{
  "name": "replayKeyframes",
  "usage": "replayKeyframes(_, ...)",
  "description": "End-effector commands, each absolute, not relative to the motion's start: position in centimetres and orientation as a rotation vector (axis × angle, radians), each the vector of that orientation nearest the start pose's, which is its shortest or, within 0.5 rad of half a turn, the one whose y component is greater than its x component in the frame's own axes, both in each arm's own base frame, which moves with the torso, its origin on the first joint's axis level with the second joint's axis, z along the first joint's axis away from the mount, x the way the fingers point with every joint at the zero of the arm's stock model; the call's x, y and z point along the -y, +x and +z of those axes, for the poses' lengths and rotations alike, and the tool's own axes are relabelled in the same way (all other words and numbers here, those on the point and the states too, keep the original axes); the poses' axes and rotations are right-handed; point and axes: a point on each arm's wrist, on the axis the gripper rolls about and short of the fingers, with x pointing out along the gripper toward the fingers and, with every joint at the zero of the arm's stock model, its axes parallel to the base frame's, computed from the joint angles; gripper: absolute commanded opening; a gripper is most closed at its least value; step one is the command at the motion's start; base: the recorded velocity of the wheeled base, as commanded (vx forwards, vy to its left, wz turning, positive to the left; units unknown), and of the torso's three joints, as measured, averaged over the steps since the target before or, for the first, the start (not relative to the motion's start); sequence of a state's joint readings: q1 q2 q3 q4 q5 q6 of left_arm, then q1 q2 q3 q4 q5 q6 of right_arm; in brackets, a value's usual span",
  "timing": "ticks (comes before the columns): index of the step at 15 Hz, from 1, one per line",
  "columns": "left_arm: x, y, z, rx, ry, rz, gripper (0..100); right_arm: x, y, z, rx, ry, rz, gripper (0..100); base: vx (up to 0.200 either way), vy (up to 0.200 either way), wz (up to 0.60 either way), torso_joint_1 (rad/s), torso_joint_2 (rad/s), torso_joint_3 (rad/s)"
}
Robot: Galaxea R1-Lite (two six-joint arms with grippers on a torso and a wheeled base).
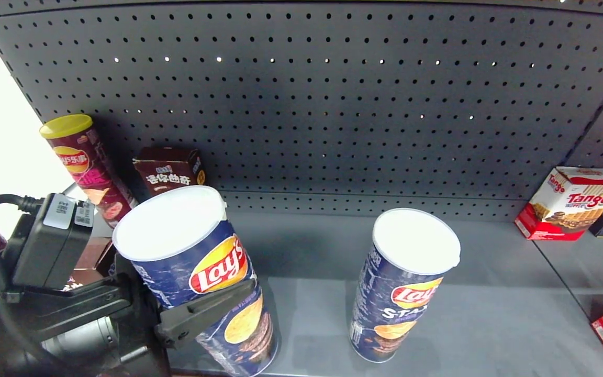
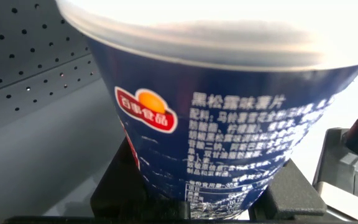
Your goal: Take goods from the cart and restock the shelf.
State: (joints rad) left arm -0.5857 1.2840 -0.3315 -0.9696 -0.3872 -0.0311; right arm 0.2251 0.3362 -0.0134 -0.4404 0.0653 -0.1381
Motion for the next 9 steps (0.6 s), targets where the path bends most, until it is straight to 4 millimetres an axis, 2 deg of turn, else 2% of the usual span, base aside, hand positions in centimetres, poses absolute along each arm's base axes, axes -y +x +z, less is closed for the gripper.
replayKeyframes(1,10.8,14.0,19.2,0.012,-0.031,-0.993,0,0.4,-1.7,10.7,0.185,-0.097,0.207,100,0.000,0.000,0.00,0.000,0.00,0.000)
replayKeyframes(4,10.8,13.8,19.3,0.016,-0.032,-0.999,0,0.4,-1.5,9.6,0.089,-0.044,0.202,100,0.000,0.000,0.00,0.000,0.00,0.000)
replayKeyframes(5,10.8,13.8,19.3,0.016,-0.032,-0.999,0,0.4,-1.5,8.8,0.010,-0.055,0.201,100,0.000,0.000,0.00,0.000,0.00,0.000)
replayKeyframes(9,10.6,13.6,19.6,0.031,-0.036,-1.002,0,0.3,-1.5,8.5,-0.018,-0.047,0.212,100,0.000,0.000,0.00,0.000,0.00,0.000)
